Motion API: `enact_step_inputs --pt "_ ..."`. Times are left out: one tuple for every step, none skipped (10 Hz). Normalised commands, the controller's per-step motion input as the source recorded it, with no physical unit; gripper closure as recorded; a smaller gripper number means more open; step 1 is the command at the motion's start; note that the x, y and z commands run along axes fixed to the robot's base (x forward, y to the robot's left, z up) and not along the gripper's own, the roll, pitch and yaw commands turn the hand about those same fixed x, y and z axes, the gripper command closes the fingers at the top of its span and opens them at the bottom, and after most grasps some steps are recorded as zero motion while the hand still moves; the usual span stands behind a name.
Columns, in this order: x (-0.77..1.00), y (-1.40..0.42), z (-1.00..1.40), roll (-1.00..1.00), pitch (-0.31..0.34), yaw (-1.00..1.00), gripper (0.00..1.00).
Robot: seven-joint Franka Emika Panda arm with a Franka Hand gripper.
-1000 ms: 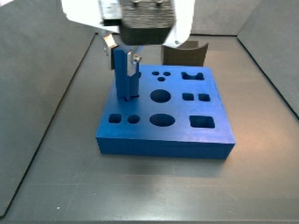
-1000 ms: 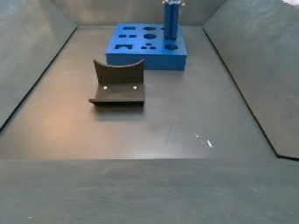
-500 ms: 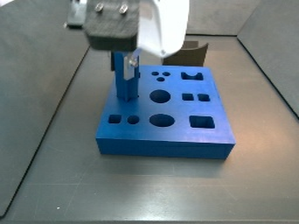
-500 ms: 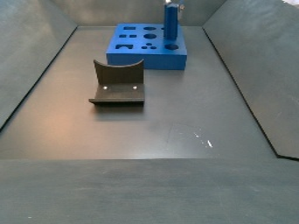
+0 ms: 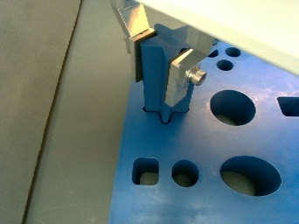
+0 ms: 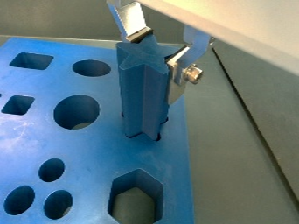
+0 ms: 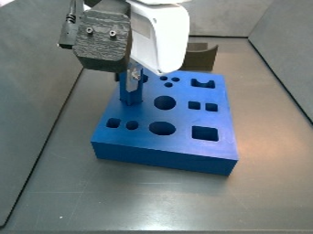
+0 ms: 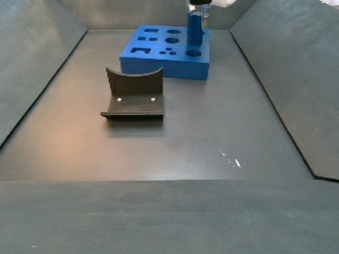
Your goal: Insert the star object.
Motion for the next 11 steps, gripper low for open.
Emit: enact_step_inputs --pt "0.0 0.0 -0.46 -0.07 -0.066 0.0 1.0" --pt "0.05 -0.01 -0.55 -0.04 -0.06 0.03 1.0" --pt "-0.14 -0.11 -0.47 0.03 -0.131 0.55 1.0" --pt "-0.25 -0.15 -0.45 0.0 -0.139 0.83 1.0" --pt "-0.21 -0.17 -0.49 0.0 -0.106 0.84 1.0" --pt "-0.24 -0.17 -0.51 0.0 -0.089 0.82 1.0" --pt "-0.16 -0.18 -0.51 0.01 -0.056 0.52 1.0" --pt "-0.1 -0.21 -0.55 0.04 -0.043 0.38 1.0" --pt "0.0 -0.23 -0.6 0.07 -0.036 0.23 1.0" --pt "0.0 0.0 -0.22 0.0 -0.06 0.0 1.0" --pt "0.0 0.0 0.0 0.0 0.0 0.0 1.0"
